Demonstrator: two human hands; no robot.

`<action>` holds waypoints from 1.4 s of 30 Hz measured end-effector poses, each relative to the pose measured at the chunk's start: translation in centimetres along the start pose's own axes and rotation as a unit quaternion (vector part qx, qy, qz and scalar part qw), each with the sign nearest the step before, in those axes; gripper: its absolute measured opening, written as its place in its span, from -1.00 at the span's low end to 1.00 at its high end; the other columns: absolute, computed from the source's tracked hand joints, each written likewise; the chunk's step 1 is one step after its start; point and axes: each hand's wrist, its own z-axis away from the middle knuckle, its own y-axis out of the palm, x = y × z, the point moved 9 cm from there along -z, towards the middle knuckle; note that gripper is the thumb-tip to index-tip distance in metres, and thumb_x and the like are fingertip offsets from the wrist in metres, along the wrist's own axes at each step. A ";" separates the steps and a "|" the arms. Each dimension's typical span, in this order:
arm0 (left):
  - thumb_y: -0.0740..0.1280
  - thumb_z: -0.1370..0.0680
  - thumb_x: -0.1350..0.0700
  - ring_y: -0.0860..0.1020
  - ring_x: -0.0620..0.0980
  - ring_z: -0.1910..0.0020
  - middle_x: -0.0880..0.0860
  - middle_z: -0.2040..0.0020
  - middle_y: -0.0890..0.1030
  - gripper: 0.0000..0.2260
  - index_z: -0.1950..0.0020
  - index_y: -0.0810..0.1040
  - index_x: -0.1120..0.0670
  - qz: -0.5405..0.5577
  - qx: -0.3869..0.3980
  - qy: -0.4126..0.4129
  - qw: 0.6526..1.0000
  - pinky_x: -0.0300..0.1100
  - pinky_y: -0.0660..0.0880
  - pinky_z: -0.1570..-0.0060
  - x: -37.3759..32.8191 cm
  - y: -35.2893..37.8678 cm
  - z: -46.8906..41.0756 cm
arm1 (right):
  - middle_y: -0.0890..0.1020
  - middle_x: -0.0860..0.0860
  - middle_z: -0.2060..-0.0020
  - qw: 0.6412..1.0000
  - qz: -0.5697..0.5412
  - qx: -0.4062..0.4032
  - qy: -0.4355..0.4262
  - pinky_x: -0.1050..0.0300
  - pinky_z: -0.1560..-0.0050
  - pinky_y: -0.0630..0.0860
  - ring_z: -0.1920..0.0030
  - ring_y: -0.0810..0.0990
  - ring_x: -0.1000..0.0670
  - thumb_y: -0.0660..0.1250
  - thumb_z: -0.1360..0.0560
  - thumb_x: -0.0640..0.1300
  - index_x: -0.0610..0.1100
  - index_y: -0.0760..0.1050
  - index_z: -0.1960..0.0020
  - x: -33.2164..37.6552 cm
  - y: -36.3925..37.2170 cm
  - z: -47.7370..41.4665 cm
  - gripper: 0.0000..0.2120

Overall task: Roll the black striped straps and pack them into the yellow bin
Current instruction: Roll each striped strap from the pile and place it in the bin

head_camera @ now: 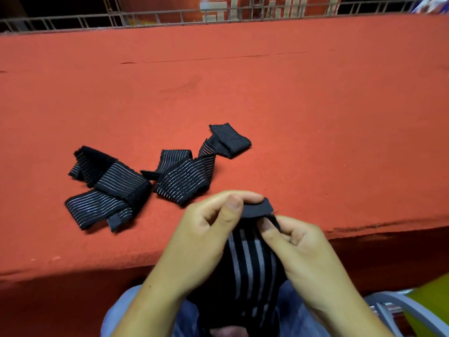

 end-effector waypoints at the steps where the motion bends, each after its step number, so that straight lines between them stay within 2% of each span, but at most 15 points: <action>1: 0.25 -0.63 -0.18 0.64 -0.37 0.10 -0.17 -0.03 0.74 -0.65 -0.08 0.72 0.02 0.013 -0.007 -0.007 1.000 -0.48 0.48 0.06 0.1 -0.1 -0.1 | 0.74 -0.28 0.14 1.000 0.005 0.004 -0.002 -0.11 0.10 0.48 0.15 0.66 -0.13 0.40 -0.60 0.12 -0.13 0.71 -0.04 0.2 0.1 0.1 -0.69; 5: 0.48 -0.56 0.06 0.70 -0.14 -0.05 -0.11 -0.01 0.75 -0.97 0.05 0.72 -0.03 -0.009 -0.029 -0.007 1.000 -0.29 0.56 -0.09 0.7 -0.3 -0.5 | 0.75 -0.16 0.21 1.000 0.017 0.014 -0.014 0.08 0.20 0.49 0.20 0.63 0.01 0.34 -0.59 0.02 -0.12 0.71 0.00 0.7 0.4 0.2 -0.75; 8: 0.52 -0.50 0.21 0.69 -0.19 0.05 -0.12 0.07 0.75 -0.85 0.04 0.71 -0.05 -0.032 -0.065 -0.003 0.997 -0.34 0.54 0.00 0.6 -0.8 -0.5 | 0.75 -0.26 0.07 0.999 0.017 0.032 -0.013 -0.18 0.06 0.56 0.09 0.68 -0.10 0.33 -0.65 0.03 -0.13 0.70 -0.08 0.7 1.0 0.2 -0.74; 11: 0.54 -0.47 0.19 0.68 -0.22 0.15 -0.12 0.14 0.74 -0.80 -0.03 0.70 -0.05 -0.009 -0.105 -0.034 0.994 -0.39 0.53 0.11 0.8 -1.2 -0.3 | 0.76 -0.20 0.05 0.999 0.019 0.042 -0.001 -0.40 -0.09 0.57 -0.03 0.74 -0.28 0.30 -0.67 0.06 -0.11 0.68 -0.11 0.7 1.4 0.4 -0.72; 13: 0.56 -0.45 0.16 0.69 -0.21 0.15 -0.13 0.16 0.75 -0.85 0.03 0.72 -0.03 -0.017 -0.127 -0.043 0.991 -0.37 0.55 0.10 1.0 -1.3 -0.2 | 0.74 -0.16 0.15 0.999 0.034 0.034 -0.008 -0.42 0.12 0.54 0.17 0.67 -0.18 0.33 -0.59 0.22 -0.17 0.65 -0.03 0.9 1.5 0.5 -0.57; 14: 0.57 -0.45 0.15 0.70 -0.19 0.14 -0.13 0.16 0.75 -0.88 0.07 0.73 -0.03 -0.021 -0.132 -0.044 0.990 -0.34 0.57 0.09 1.0 -1.2 -0.2 | 0.67 -0.13 0.24 0.998 0.050 0.026 -0.016 -0.40 0.25 0.47 0.26 0.54 -0.11 0.34 -0.53 0.30 -0.21 0.61 0.01 1.1 1.5 0.5 -0.47; 17: 0.57 -0.45 0.12 0.71 -0.15 0.14 -0.11 0.17 0.75 -0.92 0.10 0.73 -0.02 -0.014 -0.139 -0.058 0.988 -0.24 0.61 0.07 1.2 -0.8 0.0 | 0.53 -0.11 0.33 0.995 0.089 0.005 -0.040 -0.32 0.35 0.38 0.29 0.41 -0.04 0.38 -0.42 0.38 -0.22 0.58 0.04 1.6 1.4 0.4 -0.38; 20: 0.53 -0.46 0.09 0.71 -0.17 0.11 -0.08 0.11 0.76 -0.85 -0.02 0.71 -0.04 0.016 -0.099 -0.067 0.993 -0.29 0.57 0.07 1.6 -0.4 -0.1 | 0.69 -0.18 0.23 0.996 0.065 0.012 -0.052 -0.37 0.15 0.54 0.24 0.63 -0.13 0.36 -0.53 0.28 -0.13 0.64 -0.04 1.9 1.4 0.4 -0.53; 23: 0.47 -0.44 0.09 0.69 -0.18 0.07 -0.03 0.04 0.76 -0.63 -0.25 0.63 0.00 0.100 -0.010 -0.097 0.990 -0.32 0.56 0.06 2.0 0.6 0.1 | 0.77 -0.13 0.02 0.998 0.029 0.024 -0.047 -0.34 -0.16 0.60 -0.06 0.74 -0.19 0.33 -0.63 0.07 -0.02 0.68 -0.15 2.1 1.1 0.4 -0.76; 26: 0.47 -0.45 0.11 0.70 -0.15 0.00 -0.03 0.00 0.76 -0.68 -0.21 0.67 0.00 0.064 -0.012 -0.065 0.996 -0.31 0.56 0.00 1.4 0.0 0.0 | 0.77 -0.14 -0.02 0.999 -0.006 0.045 -0.030 -0.17 -0.17 0.63 -0.10 0.74 -0.17 0.31 -0.61 -0.03 -0.01 0.68 -0.17 2.0 1.2 0.3 -0.78; 30: 0.49 -0.46 0.15 0.71 -0.12 -0.01 -0.03 0.00 0.76 -0.70 -0.19 0.68 -0.02 0.071 -0.056 -0.045 0.995 -0.29 0.58 -0.01 0.9 -0.9 0.0 | 0.77 -0.18 0.00 0.999 -0.017 0.049 0.009 -0.22 -0.12 0.64 -0.08 0.74 -0.26 0.31 -0.59 0.02 -0.06 0.69 -0.14 1.1 1.4 0.2 -0.74; 32: 0.50 -0.49 0.24 0.71 -0.12 -0.05 -0.05 -0.03 0.76 -0.67 -0.20 0.67 -0.04 0.062 -0.047 -0.040 0.996 -0.31 0.57 -0.04 0.5 -0.7 0.0 | 0.77 -0.16 0.00 0.998 -0.026 0.050 0.020 -0.06 -0.07 0.67 -0.06 0.76 -0.17 0.29 -0.60 0.01 -0.04 0.70 -0.11 0.7 1.4 0.2 -0.75; 36: 0.47 -0.50 0.38 0.68 -0.15 -0.13 -0.13 -0.08 0.74 -0.65 -0.13 0.70 -0.04 0.000 -0.016 0.004 1.000 -0.31 0.54 -0.16 -0.3 -0.3 0.0 | 0.74 -0.22 -0.10 0.990 -0.114 0.061 0.060 -0.03 -0.22 0.64 -0.18 0.72 -0.18 0.28 -0.58 -0.09 -0.10 0.69 -0.17 0.2 1.8 0.2 -0.73; 40: 0.48 -0.49 0.40 0.68 -0.12 -0.15 -0.16 -0.06 0.74 -0.64 -0.04 0.74 -0.07 -0.050 -0.018 0.030 0.998 -0.18 0.56 -0.22 -0.5 -0.4 0.0 | 0.71 -0.27 -0.14 0.972 -0.196 0.093 0.090 0.09 -0.11 0.67 -0.17 0.72 -0.16 0.23 -0.60 -0.25 -0.24 0.67 -0.22 0.5 2.4 0.4 -0.69; 42: 0.50 -0.47 0.39 0.68 -0.11 -0.14 -0.16 -0.06 0.74 -0.66 0.00 0.74 -0.07 -0.065 -0.017 0.052 0.996 -0.20 0.55 -0.21 -0.7 -0.6 0.0 | 0.71 -0.29 -0.12 0.966 -0.226 0.085 0.092 0.08 -0.05 0.69 -0.12 0.73 -0.17 0.18 -0.56 -0.29 -0.26 0.68 -0.19 0.7 2.0 0.4 -0.65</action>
